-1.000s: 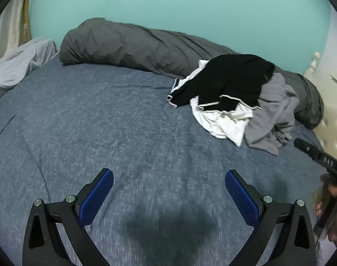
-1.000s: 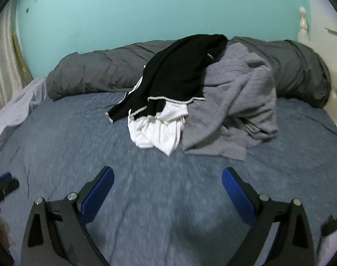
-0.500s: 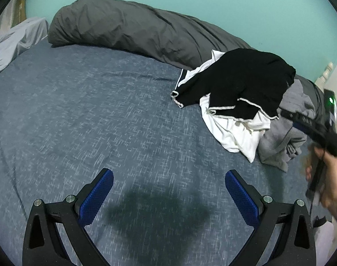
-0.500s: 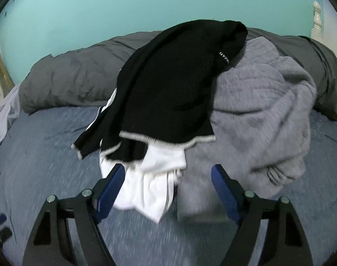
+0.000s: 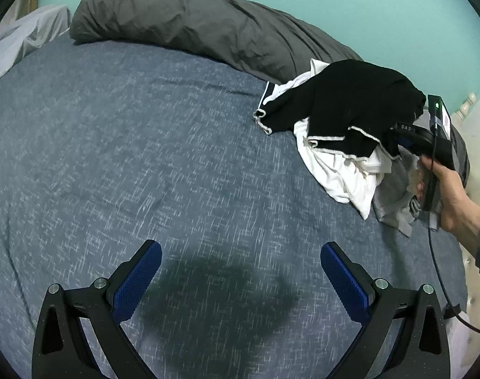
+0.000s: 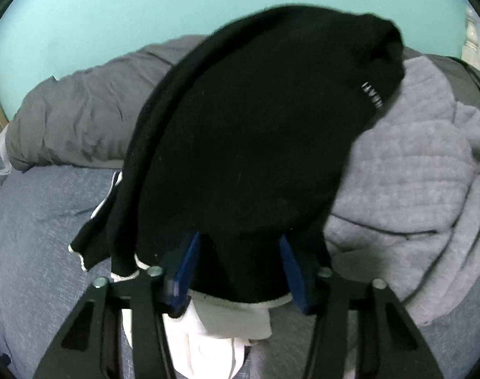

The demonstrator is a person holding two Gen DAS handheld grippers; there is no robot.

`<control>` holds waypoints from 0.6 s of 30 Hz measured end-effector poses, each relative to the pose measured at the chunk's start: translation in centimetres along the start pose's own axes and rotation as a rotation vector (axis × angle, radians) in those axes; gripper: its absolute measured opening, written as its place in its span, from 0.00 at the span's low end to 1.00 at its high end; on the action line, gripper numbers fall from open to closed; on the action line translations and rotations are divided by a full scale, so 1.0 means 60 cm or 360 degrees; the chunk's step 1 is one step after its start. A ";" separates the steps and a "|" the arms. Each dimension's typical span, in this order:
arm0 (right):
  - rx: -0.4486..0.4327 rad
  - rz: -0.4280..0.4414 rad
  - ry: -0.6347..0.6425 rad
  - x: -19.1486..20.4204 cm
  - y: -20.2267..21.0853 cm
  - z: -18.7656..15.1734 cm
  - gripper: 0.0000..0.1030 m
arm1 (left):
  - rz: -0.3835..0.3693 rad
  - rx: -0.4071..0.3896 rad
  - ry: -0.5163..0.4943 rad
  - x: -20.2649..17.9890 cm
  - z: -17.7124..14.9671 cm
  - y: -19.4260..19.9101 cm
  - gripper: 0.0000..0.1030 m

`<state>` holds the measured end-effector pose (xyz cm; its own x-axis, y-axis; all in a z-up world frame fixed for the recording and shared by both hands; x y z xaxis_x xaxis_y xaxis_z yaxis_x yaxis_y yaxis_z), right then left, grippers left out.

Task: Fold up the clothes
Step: 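Pull the black sweatshirt off the pile with the right tool, spreading it on the bed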

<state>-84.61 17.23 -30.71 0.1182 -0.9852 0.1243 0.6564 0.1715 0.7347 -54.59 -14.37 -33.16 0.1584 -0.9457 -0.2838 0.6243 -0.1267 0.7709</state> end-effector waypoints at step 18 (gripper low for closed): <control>-0.0242 0.0334 0.0201 0.080 0.180 -0.073 0.05 | 0.0008 -0.0090 -0.0033 0.016 -0.063 0.102 1.00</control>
<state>-73.71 14.35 -25.11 0.3490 -0.9212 0.1722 0.7106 0.3800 0.5922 -47.72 -14.92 -30.89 0.1462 -0.9523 -0.2678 0.6659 -0.1055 0.7385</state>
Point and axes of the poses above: each gripper's, at about its wrist camera, not at the fingertips, and y roughly against the way its jaws point, x to its left, z to its top, the point moved 7 cm from there along -y, roughly the way its jaws point, and after that the axes turned 4 degrees about -y, right-handed, at the moved point
